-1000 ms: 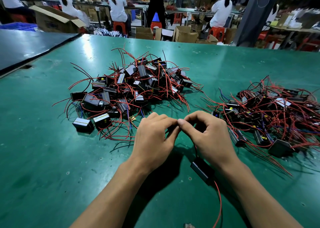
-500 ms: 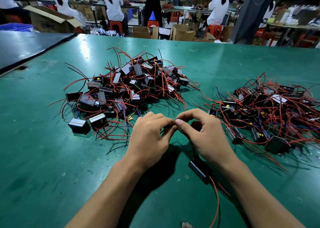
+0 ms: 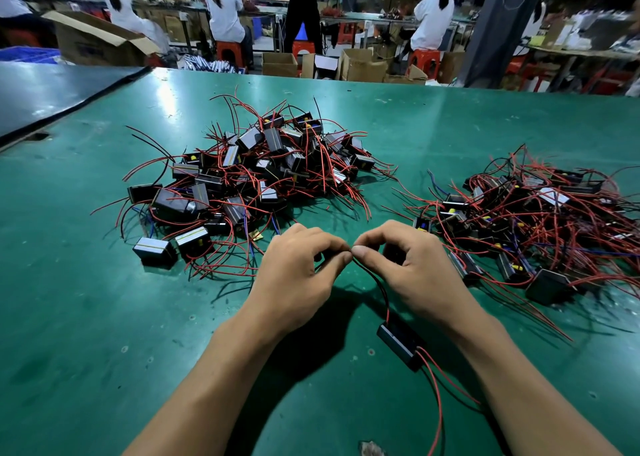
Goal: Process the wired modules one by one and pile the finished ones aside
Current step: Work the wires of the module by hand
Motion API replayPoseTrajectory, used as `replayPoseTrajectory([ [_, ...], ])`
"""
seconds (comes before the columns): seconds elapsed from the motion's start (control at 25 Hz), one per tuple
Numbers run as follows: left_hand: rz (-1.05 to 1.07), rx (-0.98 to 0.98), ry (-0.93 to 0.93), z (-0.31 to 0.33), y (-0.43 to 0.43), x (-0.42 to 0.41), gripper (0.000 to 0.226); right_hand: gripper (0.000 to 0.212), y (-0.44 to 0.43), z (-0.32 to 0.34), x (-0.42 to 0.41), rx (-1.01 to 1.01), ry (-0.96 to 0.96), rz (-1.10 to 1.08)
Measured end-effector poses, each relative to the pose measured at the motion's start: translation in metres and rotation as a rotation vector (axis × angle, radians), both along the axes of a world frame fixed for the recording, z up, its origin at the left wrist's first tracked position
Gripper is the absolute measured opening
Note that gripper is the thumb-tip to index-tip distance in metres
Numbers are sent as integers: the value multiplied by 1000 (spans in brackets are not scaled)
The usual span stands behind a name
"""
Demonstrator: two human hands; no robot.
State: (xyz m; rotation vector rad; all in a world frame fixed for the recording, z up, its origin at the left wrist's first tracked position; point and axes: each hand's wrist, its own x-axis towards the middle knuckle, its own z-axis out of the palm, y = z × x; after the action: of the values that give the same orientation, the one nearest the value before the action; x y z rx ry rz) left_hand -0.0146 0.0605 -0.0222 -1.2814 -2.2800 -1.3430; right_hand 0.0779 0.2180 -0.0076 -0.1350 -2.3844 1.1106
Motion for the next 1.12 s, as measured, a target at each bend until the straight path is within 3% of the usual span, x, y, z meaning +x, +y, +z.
replayPoseTrajectory([
  [0.28,114,-130,320,1,1,7,9,27,-8,2,-6,-267,-320,-137],
  [0.44,106,-134,306,0,1,8,13,20,-3,6,-2,-508,-397,-39],
  [0.56,90,-96,159,0,0,7,15,6,4,5,3,-252,-225,40],
  [0.68,53,-85,90,0,-1,5,16,15,7,1,3,5,-56,49],
  [0.84,38,-109,69,-2,-2,3,19,6,7,-4,1,259,59,66],
  [0.96,55,-80,82,-3,0,4,19,10,3,-6,-1,213,-18,-15],
  [1.12,81,-30,111,-4,3,8,11,12,0,-7,-3,-83,-118,-46],
])
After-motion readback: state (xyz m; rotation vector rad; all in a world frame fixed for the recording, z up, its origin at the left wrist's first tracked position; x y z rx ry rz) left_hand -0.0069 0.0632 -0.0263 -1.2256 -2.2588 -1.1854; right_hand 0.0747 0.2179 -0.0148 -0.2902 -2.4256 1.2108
